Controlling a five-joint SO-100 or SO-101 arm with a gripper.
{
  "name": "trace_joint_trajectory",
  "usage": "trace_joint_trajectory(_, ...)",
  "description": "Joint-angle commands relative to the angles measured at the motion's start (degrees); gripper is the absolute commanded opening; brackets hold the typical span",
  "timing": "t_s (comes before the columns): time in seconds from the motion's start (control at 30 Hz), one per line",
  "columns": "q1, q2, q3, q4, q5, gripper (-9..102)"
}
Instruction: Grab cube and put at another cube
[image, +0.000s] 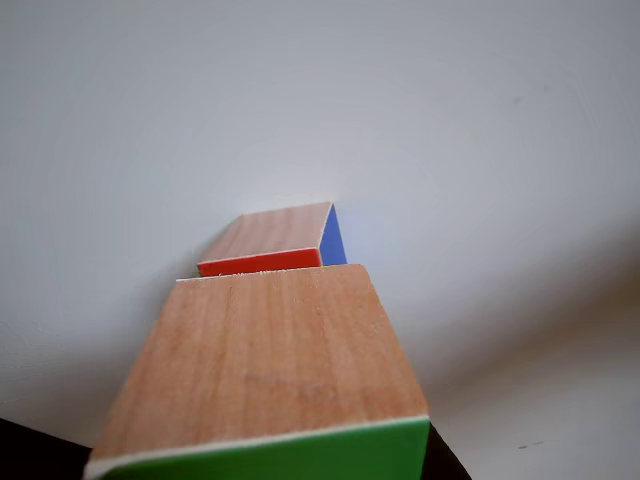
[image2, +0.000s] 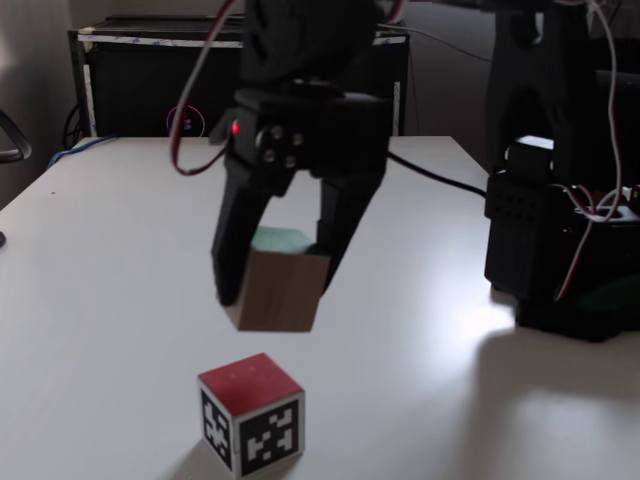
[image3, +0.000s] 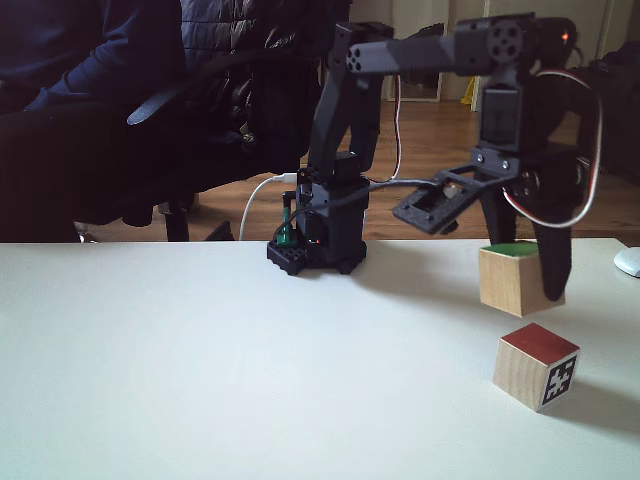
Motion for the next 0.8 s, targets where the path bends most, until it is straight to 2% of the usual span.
trace_joint_trajectory(0.0, -0.18, -1.32, -4.48, 0.62, 0.26, 15)
trace_joint_trajectory(0.77, -2.55, -8.09, -9.84, 0.97, 1.49, 16)
